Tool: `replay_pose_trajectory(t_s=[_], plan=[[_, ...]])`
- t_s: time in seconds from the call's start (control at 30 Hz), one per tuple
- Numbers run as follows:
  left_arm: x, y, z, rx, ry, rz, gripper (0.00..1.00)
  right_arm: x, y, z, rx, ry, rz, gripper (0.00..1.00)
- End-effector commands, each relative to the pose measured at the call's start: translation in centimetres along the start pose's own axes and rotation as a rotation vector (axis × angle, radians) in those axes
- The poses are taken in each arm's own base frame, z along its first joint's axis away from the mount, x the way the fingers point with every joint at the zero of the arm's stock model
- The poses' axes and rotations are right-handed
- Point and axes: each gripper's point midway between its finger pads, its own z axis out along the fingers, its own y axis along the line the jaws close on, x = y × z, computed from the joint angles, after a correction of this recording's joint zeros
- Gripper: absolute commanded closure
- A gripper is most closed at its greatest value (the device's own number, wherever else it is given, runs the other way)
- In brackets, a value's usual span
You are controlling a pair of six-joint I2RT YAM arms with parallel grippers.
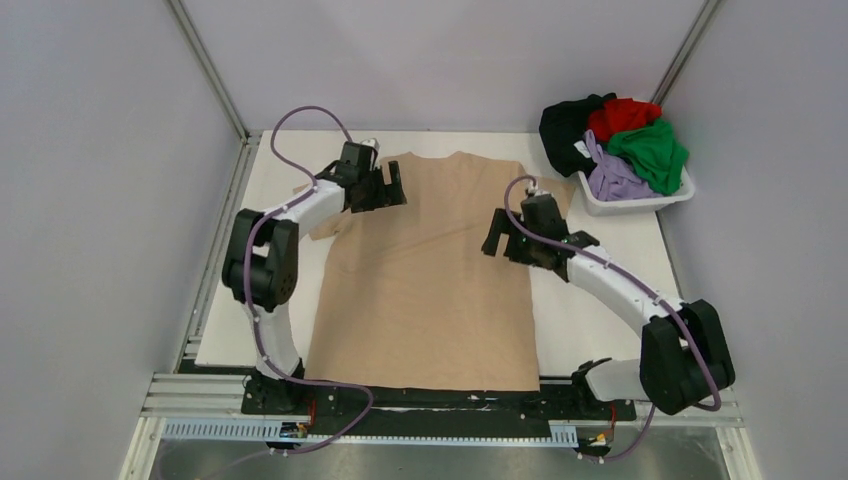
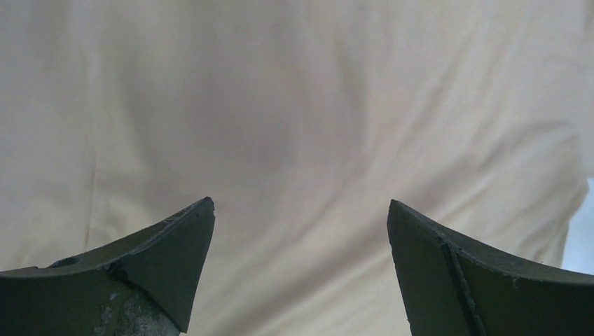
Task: Fold and stack the t-shirts
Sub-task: Flatten out the tshirt
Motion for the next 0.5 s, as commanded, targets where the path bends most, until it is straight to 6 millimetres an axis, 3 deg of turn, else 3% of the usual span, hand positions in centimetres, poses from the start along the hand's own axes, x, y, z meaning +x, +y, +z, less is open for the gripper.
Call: replay_pose_trajectory(t_s=[0.0, 0.03, 0.07, 0.1, 0.2, 0.3, 0.33, 0.37, 0.4, 0.43, 0.47], plan=[[-2.9, -0.3, 4.4, -0.01, -0.003, -0.006, 0.0, 6.3, 2.1, -0.4, -0.139, 0.149, 0.196, 0.0], [-1.9, 0.4, 5.7, -0.028, 0.038, -0.012, 0.0, 6.8, 1.4, 0.0, -0.104, 0.149, 0.208, 0.0], [-2.6, 0.4, 6.1, -0.026, 0.034, -0.027, 0.0, 7.1, 0.8, 0.4, -0.074, 0.154, 0.216, 0.0], [-1.3, 1.0, 7.1, -0.024, 0.088, -0.045, 0.0, 7.4, 0.5, 0.9, -0.053, 0.164, 0.228, 0.0], [0.3, 3.0, 7.9, -0.053, 0.13, -0.106, 0.0, 8.2, -0.2, 2.6, -0.002, 0.21, 0.238, 0.0], [2.4, 5.0, 7.0, -0.117, 0.155, -0.131, 0.0, 7.9, -1.6, 4.9, 0.069, 0.23, 0.239, 0.0], [4.4, 5.8, 6.7, -0.134, 0.196, -0.146, 0.0, 7.6, -2.1, 5.8, 0.088, 0.236, 0.24, 0.0], [4.8, 5.7, 5.8, -0.13, 0.199, -0.152, 0.0, 7.2, -2.6, 6.8, 0.108, 0.244, 0.243, 0.0], [7.2, 6.5, 5.3, -0.145, 0.241, -0.173, 0.0, 6.7, -3.1, 7.7, 0.125, 0.25, 0.244, 0.0], [7.2, 6.2, 4.0, -0.139, 0.227, -0.182, 0.0, 6.1, -3.5, 8.9, 0.139, 0.254, 0.246, 0.0], [10.0, 7.1, 3.2, -0.164, 0.272, -0.21, 0.0, 5.4, -3.9, 10.0, 0.15, 0.261, 0.249, 0.0]])
